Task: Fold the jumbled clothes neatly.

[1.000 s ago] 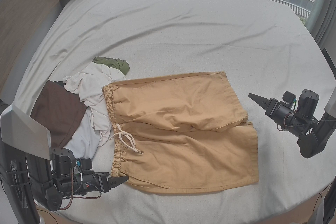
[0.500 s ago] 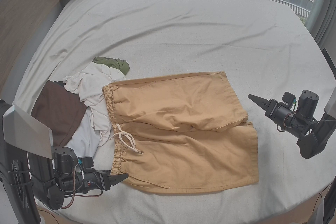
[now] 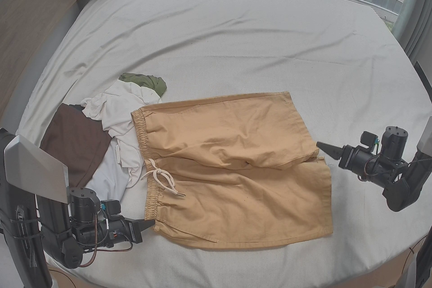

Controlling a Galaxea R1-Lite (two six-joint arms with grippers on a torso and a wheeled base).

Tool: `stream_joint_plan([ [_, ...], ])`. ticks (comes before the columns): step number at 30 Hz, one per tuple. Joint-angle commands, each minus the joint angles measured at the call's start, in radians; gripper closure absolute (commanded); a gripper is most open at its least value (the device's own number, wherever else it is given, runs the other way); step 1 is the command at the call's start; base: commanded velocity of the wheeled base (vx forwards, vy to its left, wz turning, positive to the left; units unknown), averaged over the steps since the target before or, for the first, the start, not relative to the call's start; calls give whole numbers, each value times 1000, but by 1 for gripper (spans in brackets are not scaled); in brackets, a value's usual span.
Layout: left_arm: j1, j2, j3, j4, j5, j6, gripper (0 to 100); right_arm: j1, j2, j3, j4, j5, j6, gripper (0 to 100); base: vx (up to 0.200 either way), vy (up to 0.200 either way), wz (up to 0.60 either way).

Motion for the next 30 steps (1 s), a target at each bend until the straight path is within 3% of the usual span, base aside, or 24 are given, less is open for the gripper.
stream_joint_plan([
  [1,-5,-7,1,-1,0,1,100,19,-18,102,88,1,-95,0,0,0,0],
  [13,-6,0,1,-1,-2,2,100,23,-75,183,263,0,-166,0,0,0,0],
  [22,-6,3,1,-1,-2,6,100,28,-207,183,619,-2,-195,0,0,0,0],
  [30,-8,0,2,-1,-2,7,100,14,-166,174,649,-2,-193,0,0,0,0],
])
